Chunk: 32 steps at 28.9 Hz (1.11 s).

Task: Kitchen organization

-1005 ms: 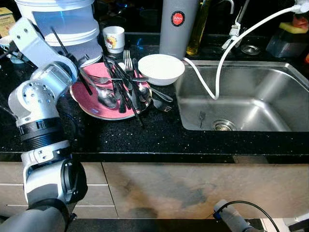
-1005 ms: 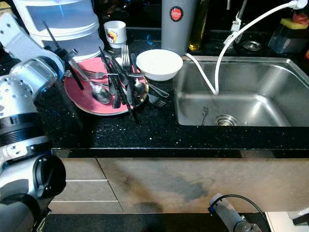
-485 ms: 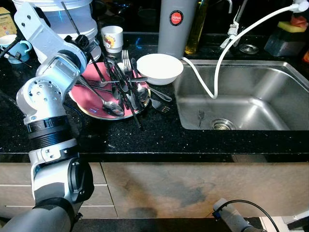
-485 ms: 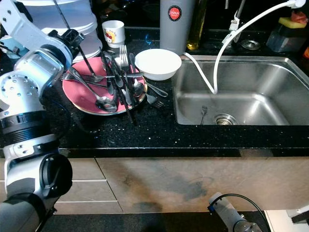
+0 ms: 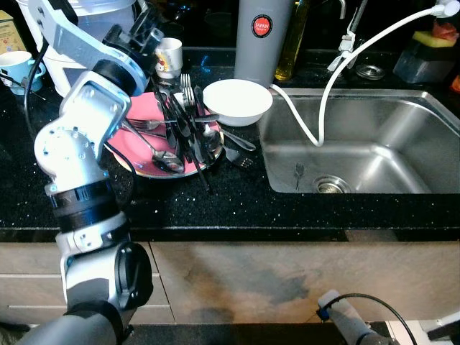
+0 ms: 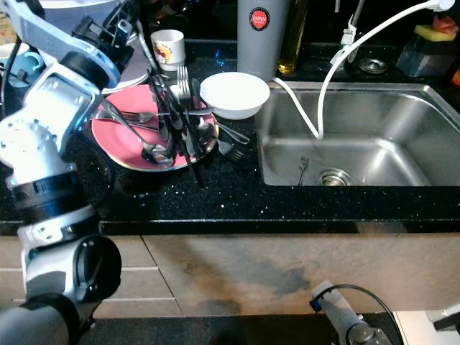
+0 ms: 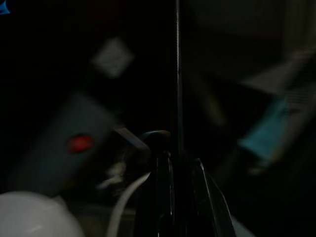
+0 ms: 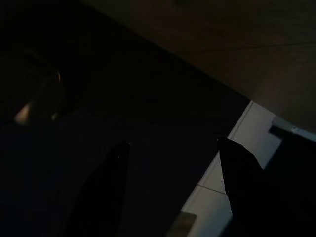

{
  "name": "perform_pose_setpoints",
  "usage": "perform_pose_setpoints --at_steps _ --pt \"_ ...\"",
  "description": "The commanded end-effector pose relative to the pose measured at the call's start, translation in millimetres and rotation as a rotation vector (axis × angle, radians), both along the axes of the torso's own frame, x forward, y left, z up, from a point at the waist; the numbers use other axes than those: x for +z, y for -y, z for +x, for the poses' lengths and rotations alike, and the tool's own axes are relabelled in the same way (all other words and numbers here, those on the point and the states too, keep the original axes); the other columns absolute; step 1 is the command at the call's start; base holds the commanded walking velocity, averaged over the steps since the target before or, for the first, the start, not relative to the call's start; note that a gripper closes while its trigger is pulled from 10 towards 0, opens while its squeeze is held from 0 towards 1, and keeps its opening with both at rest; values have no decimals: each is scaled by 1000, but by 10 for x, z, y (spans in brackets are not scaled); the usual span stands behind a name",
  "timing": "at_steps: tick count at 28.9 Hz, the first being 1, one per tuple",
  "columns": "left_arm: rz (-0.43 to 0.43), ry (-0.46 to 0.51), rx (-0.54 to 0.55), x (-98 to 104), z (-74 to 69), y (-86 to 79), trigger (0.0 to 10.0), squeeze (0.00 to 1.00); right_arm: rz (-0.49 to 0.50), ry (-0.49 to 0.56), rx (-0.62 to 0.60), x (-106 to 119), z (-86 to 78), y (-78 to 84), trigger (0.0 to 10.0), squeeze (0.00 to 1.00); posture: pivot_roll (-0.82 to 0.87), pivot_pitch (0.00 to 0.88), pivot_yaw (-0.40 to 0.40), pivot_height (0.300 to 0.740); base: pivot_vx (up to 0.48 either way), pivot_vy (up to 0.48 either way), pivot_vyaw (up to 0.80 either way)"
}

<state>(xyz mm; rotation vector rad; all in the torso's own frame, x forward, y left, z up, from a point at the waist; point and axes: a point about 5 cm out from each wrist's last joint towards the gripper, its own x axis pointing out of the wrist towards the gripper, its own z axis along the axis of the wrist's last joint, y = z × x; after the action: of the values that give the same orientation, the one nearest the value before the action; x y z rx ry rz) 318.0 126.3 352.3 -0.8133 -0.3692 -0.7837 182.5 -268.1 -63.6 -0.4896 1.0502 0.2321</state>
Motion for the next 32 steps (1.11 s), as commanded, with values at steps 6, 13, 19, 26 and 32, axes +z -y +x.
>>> perform_pose_setpoints --at_steps 6,13,19,26,32 --pt "147 154 -202 -72 -270 292 10000 0 30 9 -38 -13 -2 -32 10000 0 30 24 -16 740 0 0 0" --pt "427 317 -290 -154 -459 426 10000 0 43 3 -57 -12 9 -40 10000 0 28 16 -13 740 0 0 -446" --pt "454 329 -264 -159 -398 433 10000 0 38 3 -57 -5 16 -28 10000 0 19 13 -5 740 0 0 -786" --pt "526 352 -206 -168 -317 473 10000 0 34 -3 -62 -2 7 -5 10000 0 15 20 -3 740 0 0 -788" --pt "762 385 -19 -223 -122 486 10000 0 27 -1 -62 -3 -15 19 10000 0 15 25 -2 740 0 0 -656"
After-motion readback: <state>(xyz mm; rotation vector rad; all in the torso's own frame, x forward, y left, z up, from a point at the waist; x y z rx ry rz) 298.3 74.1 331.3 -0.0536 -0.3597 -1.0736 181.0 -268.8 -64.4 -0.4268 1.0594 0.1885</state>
